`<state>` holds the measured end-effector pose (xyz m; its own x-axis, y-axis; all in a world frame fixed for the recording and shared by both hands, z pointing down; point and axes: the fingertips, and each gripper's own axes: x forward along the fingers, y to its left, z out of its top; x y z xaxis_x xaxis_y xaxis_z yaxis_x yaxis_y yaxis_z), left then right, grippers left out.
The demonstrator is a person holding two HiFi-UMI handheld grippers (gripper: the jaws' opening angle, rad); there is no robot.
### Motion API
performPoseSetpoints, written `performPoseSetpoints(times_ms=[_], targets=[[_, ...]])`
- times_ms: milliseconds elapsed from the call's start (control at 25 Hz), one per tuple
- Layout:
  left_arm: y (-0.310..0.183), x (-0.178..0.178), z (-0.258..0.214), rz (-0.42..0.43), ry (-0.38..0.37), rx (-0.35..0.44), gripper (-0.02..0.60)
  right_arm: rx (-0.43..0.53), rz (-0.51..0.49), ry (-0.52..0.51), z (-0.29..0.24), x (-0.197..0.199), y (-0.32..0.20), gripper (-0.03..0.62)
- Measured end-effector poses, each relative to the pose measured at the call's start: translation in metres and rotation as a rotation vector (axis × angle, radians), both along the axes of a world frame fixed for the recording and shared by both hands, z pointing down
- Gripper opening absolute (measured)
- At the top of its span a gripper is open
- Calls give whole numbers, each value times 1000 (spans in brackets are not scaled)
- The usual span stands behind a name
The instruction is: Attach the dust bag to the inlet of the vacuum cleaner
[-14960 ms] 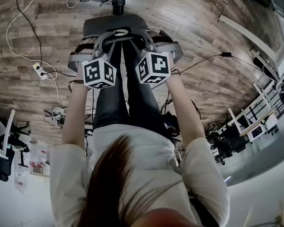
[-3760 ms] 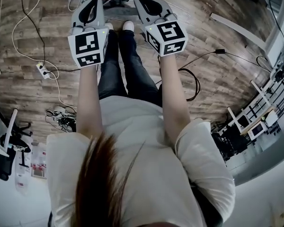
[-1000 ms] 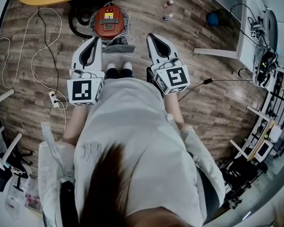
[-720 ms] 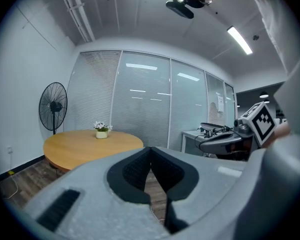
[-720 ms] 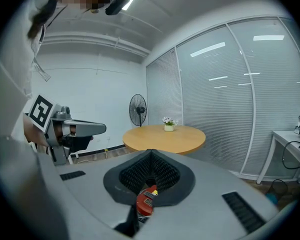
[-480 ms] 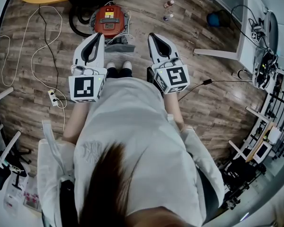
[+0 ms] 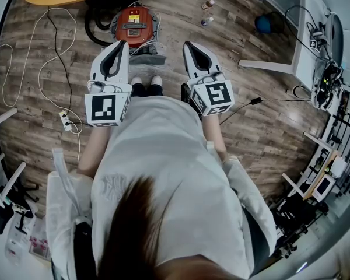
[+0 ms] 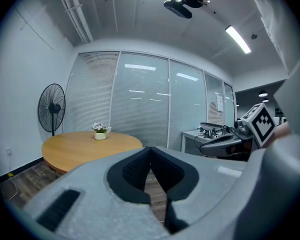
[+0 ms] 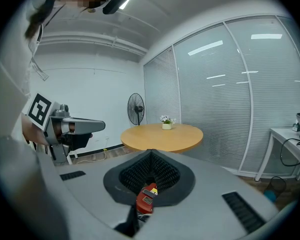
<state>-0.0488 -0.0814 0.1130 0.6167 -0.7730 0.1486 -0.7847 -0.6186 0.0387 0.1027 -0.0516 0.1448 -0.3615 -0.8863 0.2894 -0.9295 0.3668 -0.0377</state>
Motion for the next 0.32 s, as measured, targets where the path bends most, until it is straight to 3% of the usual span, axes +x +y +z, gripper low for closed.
performPoseSetpoints(times_ms=[320], targets=[[0, 6, 1, 6, 2, 1, 17, -3, 4, -2, 1, 6, 1, 2]])
